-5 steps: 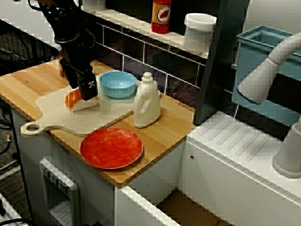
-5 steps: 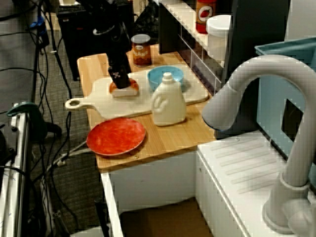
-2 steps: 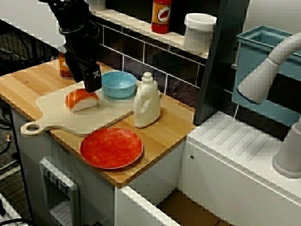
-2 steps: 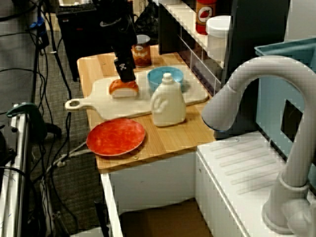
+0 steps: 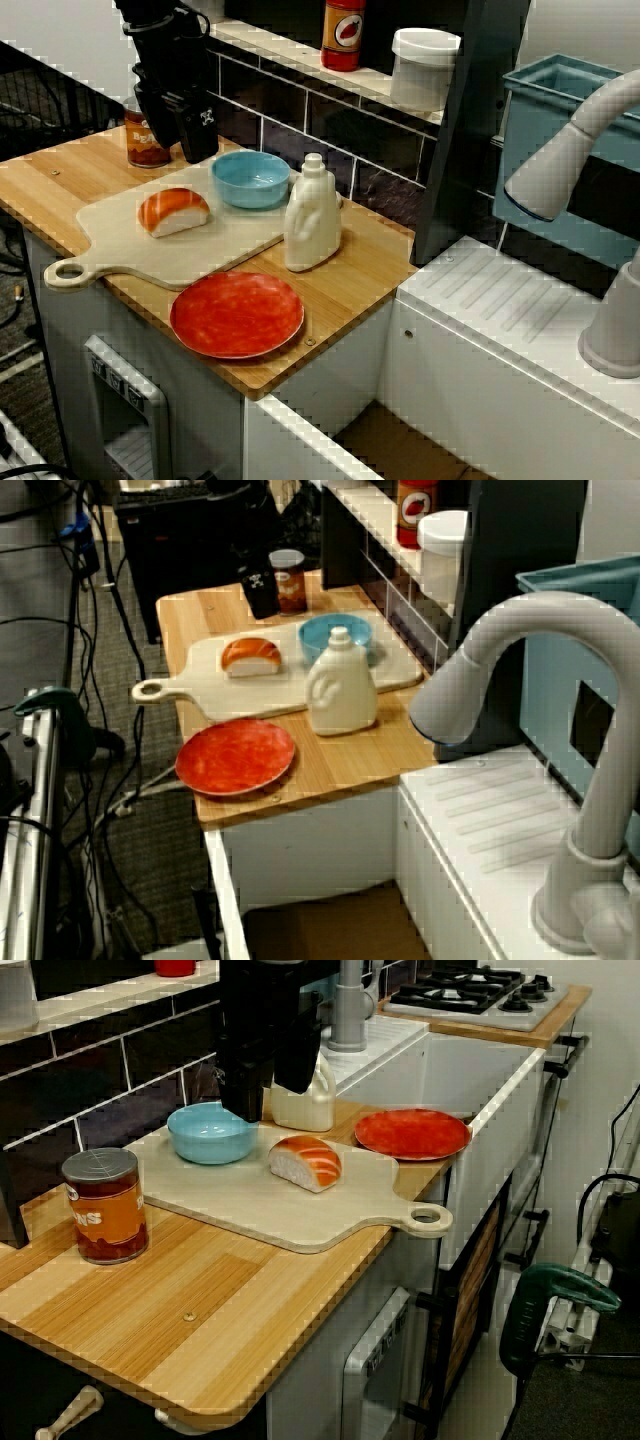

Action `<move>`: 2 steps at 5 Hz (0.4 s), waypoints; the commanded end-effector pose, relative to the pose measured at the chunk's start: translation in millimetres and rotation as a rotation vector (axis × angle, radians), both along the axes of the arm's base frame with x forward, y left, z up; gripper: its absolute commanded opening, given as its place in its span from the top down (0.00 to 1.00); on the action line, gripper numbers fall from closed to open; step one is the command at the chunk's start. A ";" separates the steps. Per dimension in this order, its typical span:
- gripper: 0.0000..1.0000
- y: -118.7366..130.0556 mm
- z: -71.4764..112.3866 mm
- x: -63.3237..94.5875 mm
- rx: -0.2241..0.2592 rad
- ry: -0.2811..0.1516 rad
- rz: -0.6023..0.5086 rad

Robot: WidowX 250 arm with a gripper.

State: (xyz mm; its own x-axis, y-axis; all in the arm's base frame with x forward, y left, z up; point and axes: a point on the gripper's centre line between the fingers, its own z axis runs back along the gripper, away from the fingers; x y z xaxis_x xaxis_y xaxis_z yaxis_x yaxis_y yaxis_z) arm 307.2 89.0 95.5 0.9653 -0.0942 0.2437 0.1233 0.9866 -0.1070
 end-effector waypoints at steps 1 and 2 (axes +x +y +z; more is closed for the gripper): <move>0.00 9.6 7.9 13.3 0.010 -0.052 0.141; 0.00 11.6 5.5 22.6 -0.001 -0.024 0.200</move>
State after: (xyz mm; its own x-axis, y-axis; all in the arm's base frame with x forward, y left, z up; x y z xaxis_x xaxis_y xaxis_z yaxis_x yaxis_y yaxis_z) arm 324.0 96.8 87.7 0.9693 0.1006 0.2243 -0.0741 0.9896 -0.1236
